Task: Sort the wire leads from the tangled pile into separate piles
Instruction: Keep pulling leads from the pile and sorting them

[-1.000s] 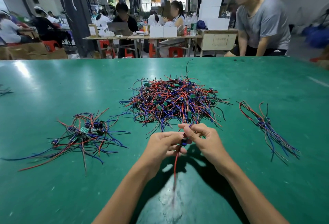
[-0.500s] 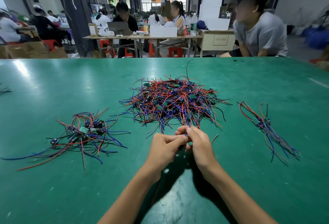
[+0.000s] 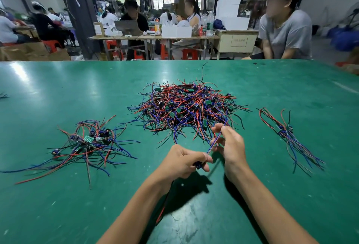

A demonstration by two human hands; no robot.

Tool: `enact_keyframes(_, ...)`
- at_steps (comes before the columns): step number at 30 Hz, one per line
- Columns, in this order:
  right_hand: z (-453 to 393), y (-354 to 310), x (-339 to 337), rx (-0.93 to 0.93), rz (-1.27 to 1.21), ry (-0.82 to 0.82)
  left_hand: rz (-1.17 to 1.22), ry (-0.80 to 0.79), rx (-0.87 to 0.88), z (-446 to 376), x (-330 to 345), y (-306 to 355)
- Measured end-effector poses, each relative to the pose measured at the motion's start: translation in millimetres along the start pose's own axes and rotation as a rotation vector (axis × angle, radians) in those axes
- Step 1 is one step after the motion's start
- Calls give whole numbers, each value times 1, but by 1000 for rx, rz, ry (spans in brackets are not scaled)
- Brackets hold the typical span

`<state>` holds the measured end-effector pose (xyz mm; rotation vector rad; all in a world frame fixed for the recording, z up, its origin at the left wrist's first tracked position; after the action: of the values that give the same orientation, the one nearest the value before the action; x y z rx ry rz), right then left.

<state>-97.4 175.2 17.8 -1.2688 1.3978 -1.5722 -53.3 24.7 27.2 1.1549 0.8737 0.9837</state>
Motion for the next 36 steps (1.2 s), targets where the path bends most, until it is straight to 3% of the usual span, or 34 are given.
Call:
enact_keyframes(6,-4,-3,-15,127,-212,72,-43,19,52,7,5,-1)
enact_keyframes(10,0,0,-7,197,-262,-180,15,123,72,5,0,0)
enact_keyframes(13,12,0,8,198,-28,-415,88,182,88,2,-3,2)
enact_keyframes(15,18,-1,14,62,129,-485,103,184,97,2,-6,2)
enact_keyframes(19,16,-9,3,-32,148,-328,178,58,64,4,-15,-1)
enact_keyframes(27,12,-14,-7,133,-91,-220,-63,219,159,3,-43,5)
enact_keyframes(36,9,-13,-12,116,-178,-124,-431,369,290,1,-53,6)
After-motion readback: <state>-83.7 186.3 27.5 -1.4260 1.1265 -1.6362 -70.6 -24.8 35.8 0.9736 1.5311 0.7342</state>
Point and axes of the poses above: each hand's wrist, its own z-axis away from the middle knuckle, its own x-axis out of the palm, y = z × x, the point moved 4 cm from there along -z, towards the middle knuckle, and after that the axes turned 2 degrees about -x, right-handed, at the moved point
